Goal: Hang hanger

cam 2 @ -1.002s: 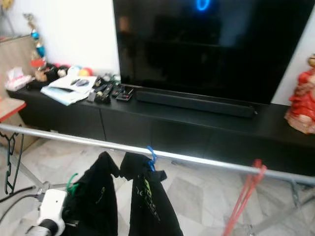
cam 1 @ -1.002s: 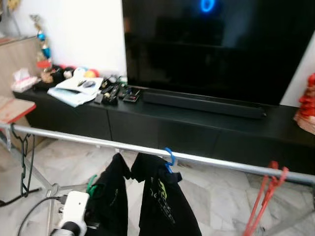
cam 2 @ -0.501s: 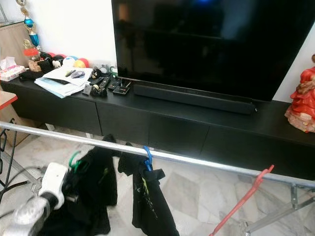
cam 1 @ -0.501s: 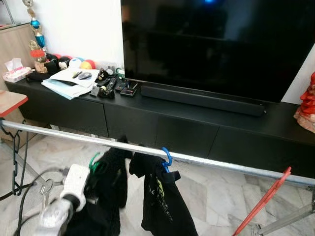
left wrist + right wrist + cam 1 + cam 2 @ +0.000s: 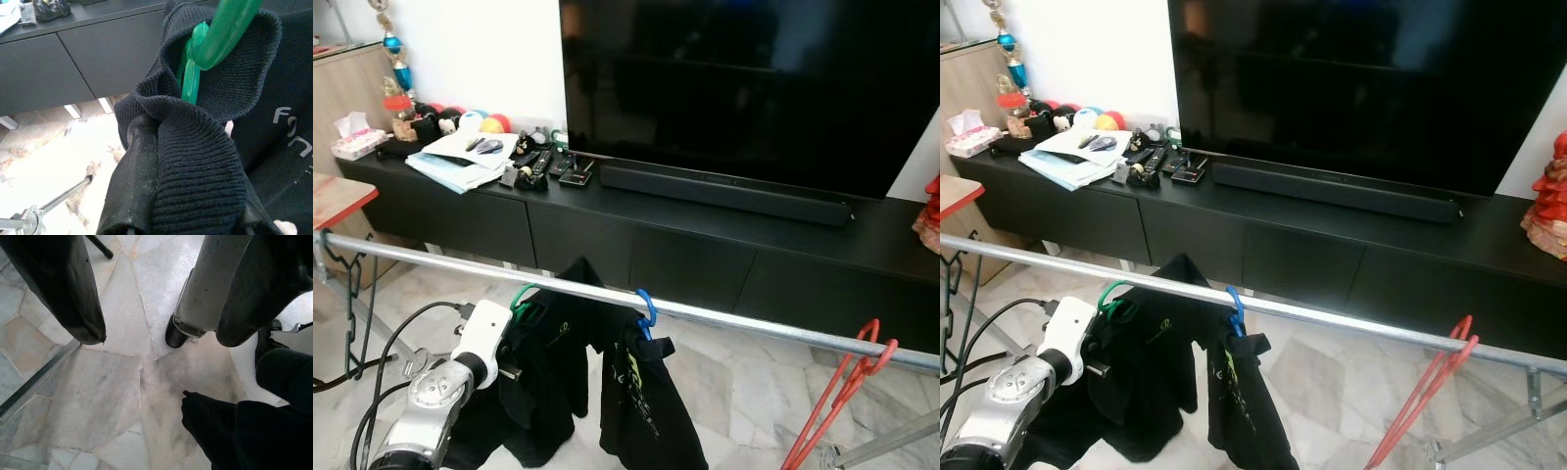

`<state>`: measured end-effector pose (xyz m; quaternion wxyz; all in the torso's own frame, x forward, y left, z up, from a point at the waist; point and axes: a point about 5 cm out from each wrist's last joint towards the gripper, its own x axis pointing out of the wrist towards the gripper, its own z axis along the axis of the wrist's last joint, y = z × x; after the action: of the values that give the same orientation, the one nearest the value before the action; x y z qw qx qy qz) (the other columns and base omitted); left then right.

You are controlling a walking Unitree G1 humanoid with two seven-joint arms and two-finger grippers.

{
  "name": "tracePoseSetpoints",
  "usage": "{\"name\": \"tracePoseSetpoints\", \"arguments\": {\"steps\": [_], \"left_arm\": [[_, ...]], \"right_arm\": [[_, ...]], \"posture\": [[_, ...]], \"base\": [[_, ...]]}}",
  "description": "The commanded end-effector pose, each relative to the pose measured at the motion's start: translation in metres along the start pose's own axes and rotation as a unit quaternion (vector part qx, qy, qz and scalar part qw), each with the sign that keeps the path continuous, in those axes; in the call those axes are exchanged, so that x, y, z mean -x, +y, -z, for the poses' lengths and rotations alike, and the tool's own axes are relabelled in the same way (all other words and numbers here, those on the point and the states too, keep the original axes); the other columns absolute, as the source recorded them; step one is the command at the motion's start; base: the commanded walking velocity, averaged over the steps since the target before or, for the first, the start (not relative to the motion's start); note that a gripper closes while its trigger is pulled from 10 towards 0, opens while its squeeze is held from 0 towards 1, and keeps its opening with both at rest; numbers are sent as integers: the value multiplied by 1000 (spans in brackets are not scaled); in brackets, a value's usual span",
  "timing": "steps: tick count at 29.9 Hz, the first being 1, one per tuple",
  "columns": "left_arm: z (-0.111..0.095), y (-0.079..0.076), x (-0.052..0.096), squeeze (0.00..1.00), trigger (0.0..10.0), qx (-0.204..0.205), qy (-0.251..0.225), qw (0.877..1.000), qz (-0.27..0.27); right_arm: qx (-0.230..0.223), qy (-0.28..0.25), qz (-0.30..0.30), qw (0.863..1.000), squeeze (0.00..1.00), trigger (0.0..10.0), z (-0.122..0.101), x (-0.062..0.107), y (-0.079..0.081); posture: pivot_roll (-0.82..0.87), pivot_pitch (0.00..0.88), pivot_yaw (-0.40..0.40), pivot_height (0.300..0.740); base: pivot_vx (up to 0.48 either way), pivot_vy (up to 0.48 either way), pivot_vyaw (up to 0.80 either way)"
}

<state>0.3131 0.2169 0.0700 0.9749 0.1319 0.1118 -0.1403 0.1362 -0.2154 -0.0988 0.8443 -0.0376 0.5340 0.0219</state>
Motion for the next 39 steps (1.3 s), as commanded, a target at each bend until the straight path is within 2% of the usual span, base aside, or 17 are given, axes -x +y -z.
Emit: {"name": "tracePoseSetpoints", "arguments": {"steps": [1,14,18,32,39], "left_arm": [[-14,3,-6,0,10000,4,-29,999,-15],[-18,10,-4,0,10000,13,-55,998,-18],[-16,15,-5,0,10000,1,-37,999,-39],[-26,12,-21,0,10000,-10,-21,998,-59],[-16,15,-23,0,10000,-14,21,997,-79]], "right_arm": [[-7,-3,3,1000,0,10000,-1,0,-1],[-4,-4,5,1000,0,10000,-1,0,-3],[-1,-3,3,1000,0,10000,-1,0,-3],[-2,-3,5,1000,0,10000,-2,0,-3],[-5,-3,4,1000,0,10000,-2,0,-2]], "posture": [[134,0,-19,740],[137,0,-26,740],[137,0,-28,740],[124,0,-20,740],[124,0,-17,740]], "base": [[0,0,0],[0,0,0],[0,0,0],[0,0,0],[0,0,0]]}}
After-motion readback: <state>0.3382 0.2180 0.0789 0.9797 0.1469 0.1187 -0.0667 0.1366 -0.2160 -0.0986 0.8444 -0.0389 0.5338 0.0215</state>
